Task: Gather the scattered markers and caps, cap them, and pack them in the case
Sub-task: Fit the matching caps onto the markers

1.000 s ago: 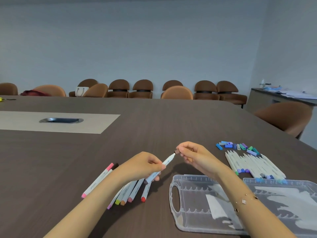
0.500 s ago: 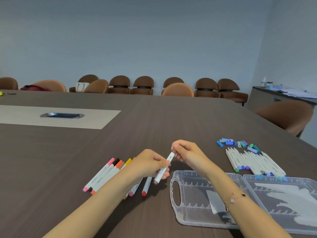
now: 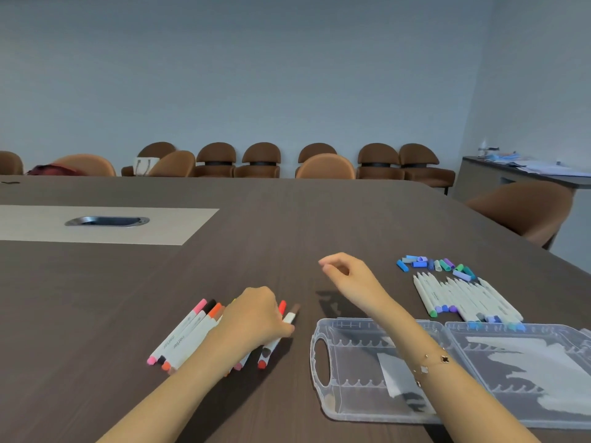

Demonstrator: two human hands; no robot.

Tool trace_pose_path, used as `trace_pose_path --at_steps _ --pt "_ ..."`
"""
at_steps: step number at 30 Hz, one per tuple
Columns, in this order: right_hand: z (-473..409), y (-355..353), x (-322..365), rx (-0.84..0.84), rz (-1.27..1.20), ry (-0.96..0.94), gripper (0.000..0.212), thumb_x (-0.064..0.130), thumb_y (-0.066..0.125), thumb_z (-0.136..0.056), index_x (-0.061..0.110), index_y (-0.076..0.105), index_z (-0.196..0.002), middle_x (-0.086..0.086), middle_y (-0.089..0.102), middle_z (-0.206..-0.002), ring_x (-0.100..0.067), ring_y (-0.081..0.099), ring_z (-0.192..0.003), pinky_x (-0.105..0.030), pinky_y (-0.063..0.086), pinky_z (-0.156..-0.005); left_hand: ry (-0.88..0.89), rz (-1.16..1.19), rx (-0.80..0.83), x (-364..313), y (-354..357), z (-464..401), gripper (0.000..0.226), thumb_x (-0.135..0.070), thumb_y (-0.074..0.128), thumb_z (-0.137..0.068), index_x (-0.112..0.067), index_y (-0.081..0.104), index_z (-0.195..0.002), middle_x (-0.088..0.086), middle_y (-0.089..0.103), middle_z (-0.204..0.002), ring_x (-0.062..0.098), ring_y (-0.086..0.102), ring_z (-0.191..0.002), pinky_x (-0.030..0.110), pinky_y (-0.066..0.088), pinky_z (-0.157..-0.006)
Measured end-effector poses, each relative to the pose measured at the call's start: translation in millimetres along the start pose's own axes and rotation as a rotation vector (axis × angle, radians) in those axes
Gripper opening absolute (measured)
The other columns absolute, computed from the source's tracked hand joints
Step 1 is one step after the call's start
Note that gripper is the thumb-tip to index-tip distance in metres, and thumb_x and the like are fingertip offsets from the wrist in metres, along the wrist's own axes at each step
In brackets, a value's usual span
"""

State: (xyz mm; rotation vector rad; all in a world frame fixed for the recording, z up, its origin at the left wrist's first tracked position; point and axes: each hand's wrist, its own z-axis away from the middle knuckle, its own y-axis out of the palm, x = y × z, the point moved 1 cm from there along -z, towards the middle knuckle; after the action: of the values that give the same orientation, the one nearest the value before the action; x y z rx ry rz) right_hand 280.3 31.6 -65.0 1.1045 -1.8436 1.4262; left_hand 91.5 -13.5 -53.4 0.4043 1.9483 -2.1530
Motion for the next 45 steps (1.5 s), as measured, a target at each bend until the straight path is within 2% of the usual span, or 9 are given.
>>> trace_pose_path --at_steps 5,10,13,16,21,26,29,34,45 --pt "-0.6 -11.4 -7.8 -0.018 0.057 0.043 0.021 0.02 0.048 -0.096 0.023 0.066 -0.105 0.009 0.062 -0.107 -0.003 0.055 -0.096 -0.008 0.045 -0.077 0.05 -0.201 -0.056 -0.8 9.0 0.2 0.047 -0.051 0.064 -0.081 -0.014 0.046 -0.059 -0.001 0.043 -0.055 0.016 0.046 -0.057 0.025 0.037 -0.054" --pt "4.4 -19.3 -8.4 0.025 0.118 0.046 0.022 0.017 0.046 -0.097 0.019 0.064 -0.108 0.003 0.06 -0.115 -0.005 0.053 -0.096 -0.002 0.038 -0.066 0.019 -0.12 -0.109 1.6 10.4 -7.7 0.043 -0.051 0.053 -0.09 -0.01 0.056 -0.076 0.001 0.057 -0.067 0.018 0.056 -0.065 0.027 0.041 -0.057" --pt "9.3 -40.6 -6.3 0.009 0.123 0.049 0.022 0.016 0.047 -0.096 0.018 0.066 -0.107 0.003 0.063 -0.113 -0.005 0.055 -0.094 -0.003 0.038 -0.065 0.028 -0.012 -0.055 -10.7 1.7 -11.8 0.04 -0.043 0.049 -0.094 -0.007 0.064 -0.088 0.007 0.068 -0.082 0.019 0.064 -0.079 0.03 0.05 -0.071" --pt "14.8 -79.5 -10.3 -0.007 0.159 0.068 0.019 0.02 0.051 -0.095 0.02 0.068 -0.103 0.007 0.066 -0.106 -0.003 0.057 -0.092 -0.004 0.038 -0.065 0.078 0.119 -0.005 -41.6 -6.2 -19.1 0.034 -0.039 0.049 -0.095 -0.01 0.064 -0.089 0.006 0.07 -0.083 0.014 0.064 -0.071 0.027 0.051 -0.073" --pt "33.3 -178.7 -34.6 -0.104 0.251 0.177 0.017 0.025 0.053 -0.094 0.024 0.069 -0.097 0.012 0.066 -0.096 -0.007 0.061 -0.088 -0.012 0.042 -0.065 0.212 0.224 0.032 -111.2 -11.4 -42.9 0.028 -0.037 0.049 -0.096 -0.015 0.062 -0.085 0.0 0.067 -0.081 0.009 0.059 -0.059 0.016 0.041 -0.052" --pt "57.7 -256.9 -82.1 -0.266 0.332 0.373 0.013 0.022 0.054 -0.094 0.025 0.066 -0.098 0.01 0.063 -0.097 -0.005 0.058 -0.089 -0.016 0.044 -0.073 0.322 0.236 0.166 -180.3 4.7 -74.0 0.025 -0.036 0.047 -0.097 -0.016 0.062 -0.093 -0.005 0.067 -0.078 0.007 0.059 -0.06 0.016 0.043 -0.052" --pt "60.3 -277.5 -106.1 -0.214 0.374 0.487 0.011 0.022 0.055 -0.093 0.027 0.064 -0.091 0.007 0.064 -0.094 -0.008 0.059 -0.09 -0.019 0.048 -0.075 0.359 0.205 0.213 -210.5 17.9 -94.8 0.02 -0.034 0.047 -0.097 -0.02 0.061 -0.091 -0.007 0.067 -0.078 0.006 0.061 -0.062 0.016 0.045 -0.055" --pt "52.8 -282.6 -125.4 -0.087 0.437 0.57 0.01 0.024 0.056 -0.092 0.02 0.066 -0.093 0.002 0.065 -0.093 -0.008 0.06 -0.08 -0.011 0.044 -0.059 0.383 0.176 0.188 -235.9 31.4 -137.2 0.014 -0.031 0.05 -0.095 -0.023 0.061 -0.091 -0.005 0.069 -0.084 0.007 0.064 -0.068 0.016 0.05 -0.06" --pt "39.9 -269.0 -159.8 -0.025 0.475 0.655 0.014 0.035 0.059 -0.09 0.021 0.06 -0.093 0.005 0.064 -0.089 -0.006 0.058 -0.078 -0.012 0.045 -0.063 0.582 0.168 0.118 -246.8 70.2 -212.2 0.007 -0.024 0.058 -0.091 -0.025 0.065 -0.095 -0.011 0.063 -0.096 0.002 0.06 -0.085 0.01 0.044 -0.066"
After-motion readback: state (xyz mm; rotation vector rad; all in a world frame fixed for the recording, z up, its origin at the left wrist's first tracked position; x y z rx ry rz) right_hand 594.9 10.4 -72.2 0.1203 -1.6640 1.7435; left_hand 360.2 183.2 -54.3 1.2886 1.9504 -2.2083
